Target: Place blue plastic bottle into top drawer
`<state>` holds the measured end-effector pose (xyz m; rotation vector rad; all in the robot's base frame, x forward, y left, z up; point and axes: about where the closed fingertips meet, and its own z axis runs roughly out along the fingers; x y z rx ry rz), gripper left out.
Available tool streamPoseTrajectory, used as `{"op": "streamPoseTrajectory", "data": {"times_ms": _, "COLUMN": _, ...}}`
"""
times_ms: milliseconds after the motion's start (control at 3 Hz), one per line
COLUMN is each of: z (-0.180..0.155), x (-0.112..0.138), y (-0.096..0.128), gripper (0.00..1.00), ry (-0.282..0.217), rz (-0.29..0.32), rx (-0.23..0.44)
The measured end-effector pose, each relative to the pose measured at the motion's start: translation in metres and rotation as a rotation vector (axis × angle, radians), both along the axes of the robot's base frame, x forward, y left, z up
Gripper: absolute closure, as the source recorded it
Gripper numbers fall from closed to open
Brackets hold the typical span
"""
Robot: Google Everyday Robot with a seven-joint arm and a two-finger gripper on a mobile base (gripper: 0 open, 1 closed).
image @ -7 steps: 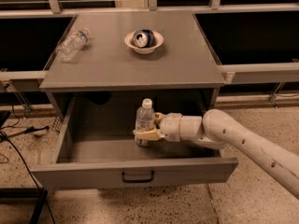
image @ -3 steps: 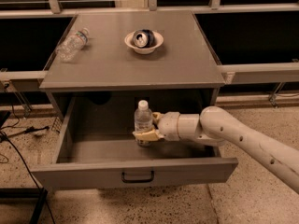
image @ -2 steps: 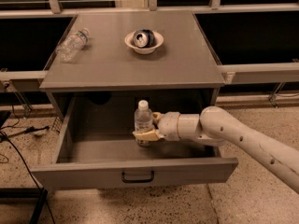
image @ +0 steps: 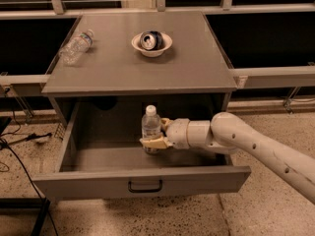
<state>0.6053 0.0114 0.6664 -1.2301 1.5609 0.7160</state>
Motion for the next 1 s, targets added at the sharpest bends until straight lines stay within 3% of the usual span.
{"op": "streamPoseTrajectory", "data": {"times_ms": 333, "z": 0.0000, "x": 0.0000, "y": 0.0000, "gripper": 0.04, "ry": 0.000, "rz": 0.000, "rx": 0.000}}
{"op": "streamPoseTrajectory", "data": {"times_ms": 1000, "z": 0.0000, "x": 0.0000, "y": 0.0001, "gripper": 0.00, "ry": 0.000, "rz": 0.000, "rx": 0.000}}
